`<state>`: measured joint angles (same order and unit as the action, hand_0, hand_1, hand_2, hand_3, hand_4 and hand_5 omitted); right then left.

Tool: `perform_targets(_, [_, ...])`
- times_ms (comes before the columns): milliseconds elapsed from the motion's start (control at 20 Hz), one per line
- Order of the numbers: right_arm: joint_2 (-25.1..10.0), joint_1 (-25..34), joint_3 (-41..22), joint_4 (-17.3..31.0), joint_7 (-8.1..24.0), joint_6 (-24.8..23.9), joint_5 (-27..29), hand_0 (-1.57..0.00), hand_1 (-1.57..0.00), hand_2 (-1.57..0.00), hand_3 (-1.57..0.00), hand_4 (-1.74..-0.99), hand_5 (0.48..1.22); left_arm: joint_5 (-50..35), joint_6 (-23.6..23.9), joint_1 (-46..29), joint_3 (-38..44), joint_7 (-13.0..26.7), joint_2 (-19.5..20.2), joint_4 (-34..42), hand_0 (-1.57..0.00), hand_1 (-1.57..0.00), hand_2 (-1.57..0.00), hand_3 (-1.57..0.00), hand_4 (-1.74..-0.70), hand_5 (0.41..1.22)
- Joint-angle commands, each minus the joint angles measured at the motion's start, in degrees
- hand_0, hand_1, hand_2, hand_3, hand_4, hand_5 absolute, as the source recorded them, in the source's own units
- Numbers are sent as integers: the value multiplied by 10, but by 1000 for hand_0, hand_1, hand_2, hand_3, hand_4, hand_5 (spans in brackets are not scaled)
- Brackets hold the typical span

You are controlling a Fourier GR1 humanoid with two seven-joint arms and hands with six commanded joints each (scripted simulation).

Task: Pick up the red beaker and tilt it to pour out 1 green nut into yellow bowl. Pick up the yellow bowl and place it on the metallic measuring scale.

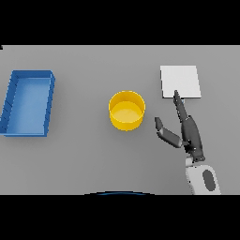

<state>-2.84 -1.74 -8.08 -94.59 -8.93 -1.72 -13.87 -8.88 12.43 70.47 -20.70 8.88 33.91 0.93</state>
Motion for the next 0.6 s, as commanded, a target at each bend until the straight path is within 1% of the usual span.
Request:
perform_targets(0, [-1,-8,-1,-4,-6,-2,-3,1,1,1,1,-1207,708,-8,13,-14,1,1,-4,6,-1571,-1571,-1571,-1376,-1741,1221])
perform_targets(100, [-4,-4,3,2,3,-2,-1,1,1,1,1,-1202,699,-30,24,-48,5,-8,-5,23,-1571,-1571,-1571,-1389,-1741,1221])
perform_targets(150, [-1,-9,0,-1,-2,-4,-4,1,1,1,1,-1201,696,-40,30,-63,6,-4,-9,36,-1571,-1571,-1571,-1396,-1741,1221])
perform_targets(200, [-1,-4,3,5,0,-1,2,1,1,1,1,-1201,693,-47,37,-79,2,0,-11,52,-1571,-1571,-1571,-1393,-1741,1221])
perform_targets(300, [0,-4,2,5,2,-4,-2,1,1,1,1,-1186,687,-59,47,-114,-10,24,-8,99,-1571,-1571,-1571,-1383,-1741,1221])
perform_targets(350, [1,-5,0,0,0,-1,0,1,1,1,1,-1177,686,-68,54,-141,-17,33,-6,131,-1571,-1571,-1571,-1385,-1741,1150])
perform_targets(400, [-2,-1,5,4,7,0,4,1,1,1,1,-1170,683,-77,57,-165,-27,56,2,173,-1571,-1571,-1571,-1384,-1741,1076])
perform_targets(450, [-3,-4,5,0,10,0,5,1,1,1,1,-1169,680,-89,56,-191,-37,89,14,226,-1571,-1571,-1571,-1374,-1740,1008])
perform_targets(500, [0,-2,4,2,9,-2,3,1,1,1,1,-1168,679,-97,52,-218,-50,116,29,281,-1571,-1571,-1571,-1366,-1735,955])
perform_targets(550, [-2,2,4,5,8,-1,3,1,1,1,1,-1165,678,-105,50,-249,-69,150,47,351,-1571,-1571,-1571,-1407,-1661,888])
